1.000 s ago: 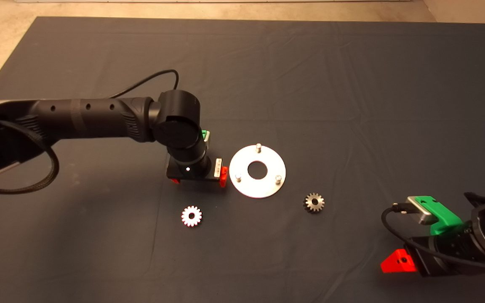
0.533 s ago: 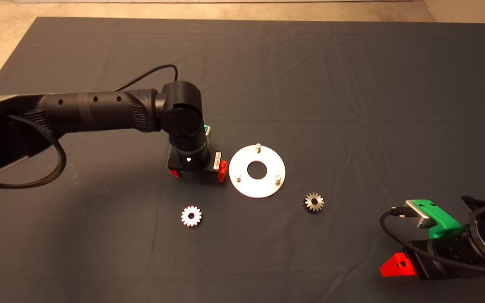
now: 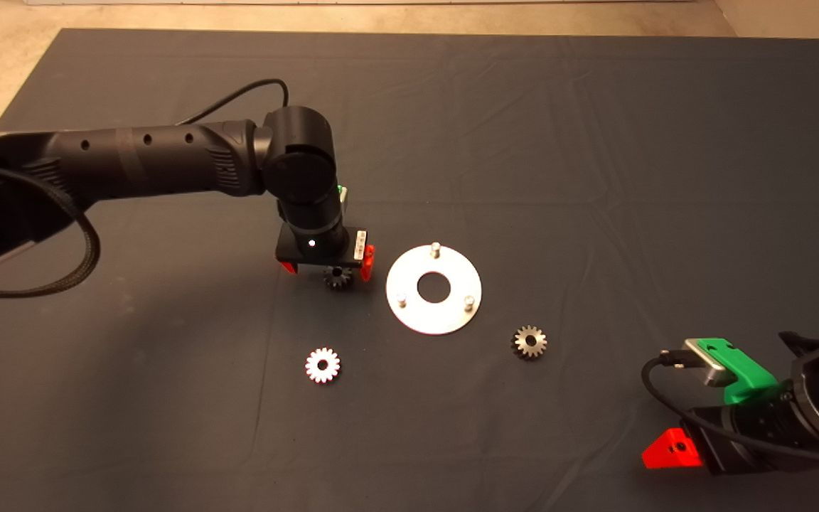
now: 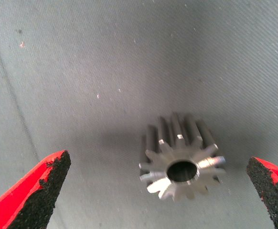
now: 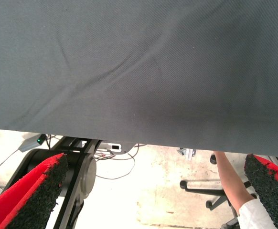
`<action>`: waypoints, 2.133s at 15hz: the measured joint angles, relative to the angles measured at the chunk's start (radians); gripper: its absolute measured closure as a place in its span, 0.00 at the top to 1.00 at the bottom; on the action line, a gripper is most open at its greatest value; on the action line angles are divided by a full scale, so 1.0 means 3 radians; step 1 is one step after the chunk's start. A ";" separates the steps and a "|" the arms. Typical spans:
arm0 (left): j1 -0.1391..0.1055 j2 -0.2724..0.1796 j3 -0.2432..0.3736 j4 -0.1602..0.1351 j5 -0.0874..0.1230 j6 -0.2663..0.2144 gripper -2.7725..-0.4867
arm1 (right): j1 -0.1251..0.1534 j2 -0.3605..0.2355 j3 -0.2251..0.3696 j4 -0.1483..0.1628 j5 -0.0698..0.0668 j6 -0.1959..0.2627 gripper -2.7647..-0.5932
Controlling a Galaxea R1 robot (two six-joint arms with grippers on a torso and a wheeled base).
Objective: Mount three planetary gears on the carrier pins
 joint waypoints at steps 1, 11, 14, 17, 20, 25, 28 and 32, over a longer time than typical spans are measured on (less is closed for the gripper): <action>-0.0018 -0.0001 0.0000 -0.0023 -0.0002 0.0001 0.93 | 0.0000 0.0000 0.0000 -0.0001 0.0000 0.0000 0.99; -0.0025 0.0000 0.0002 -0.0160 -0.0001 0.0114 0.70 | 0.0000 0.0000 0.0000 -0.0001 0.0001 0.0000 0.99; -0.0025 0.0009 -0.0063 -0.0176 -0.0072 0.0134 0.70 | 0.0000 0.0000 0.0000 -0.0001 0.0000 0.0000 0.99; 0.0015 0.0010 -0.0145 -0.0174 -0.0126 0.0152 0.70 | 0.0000 0.0000 0.0000 -0.0001 0.0001 -0.0001 0.99; 0.0101 0.0019 -0.0165 -0.0176 -0.0157 0.0186 0.64 | 0.0000 0.0000 0.0000 -0.0003 0.0001 -0.0001 0.99; 0.0102 0.0074 -0.0181 -0.0176 -0.0183 0.0294 0.58 | 0.0000 0.0000 0.0000 -0.0002 0.0001 0.0000 0.99; 0.0096 0.0091 -0.0182 -0.0176 -0.0191 0.0296 0.57 | 0.0000 0.0000 0.0000 -0.0002 0.0001 0.0000 0.99; 0.0093 0.0090 -0.0205 -0.0177 -0.0191 0.0301 0.50 | 0.0000 0.0000 0.0000 -0.0003 0.0001 0.0000 0.99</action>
